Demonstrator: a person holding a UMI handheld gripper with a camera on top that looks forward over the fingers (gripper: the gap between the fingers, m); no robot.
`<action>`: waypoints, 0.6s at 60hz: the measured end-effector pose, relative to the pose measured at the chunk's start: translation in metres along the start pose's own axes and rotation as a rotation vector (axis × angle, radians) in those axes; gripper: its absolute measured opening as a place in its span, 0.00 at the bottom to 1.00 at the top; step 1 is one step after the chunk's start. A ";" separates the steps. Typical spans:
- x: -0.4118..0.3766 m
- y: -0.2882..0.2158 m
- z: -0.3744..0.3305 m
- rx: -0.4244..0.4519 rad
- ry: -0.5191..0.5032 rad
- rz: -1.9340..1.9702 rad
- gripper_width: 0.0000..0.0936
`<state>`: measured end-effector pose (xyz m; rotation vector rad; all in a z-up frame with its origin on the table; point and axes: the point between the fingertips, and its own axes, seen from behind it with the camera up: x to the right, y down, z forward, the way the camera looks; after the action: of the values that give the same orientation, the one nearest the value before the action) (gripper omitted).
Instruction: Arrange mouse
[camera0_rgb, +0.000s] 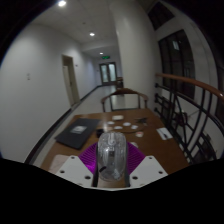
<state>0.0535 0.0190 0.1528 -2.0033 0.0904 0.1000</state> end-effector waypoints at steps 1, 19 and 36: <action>-0.017 0.001 -0.003 0.005 -0.015 -0.011 0.38; -0.171 0.151 0.045 -0.222 -0.088 -0.136 0.41; -0.171 0.181 0.043 -0.306 -0.127 -0.163 0.73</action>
<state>-0.1376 -0.0150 -0.0096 -2.2952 -0.1790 0.1428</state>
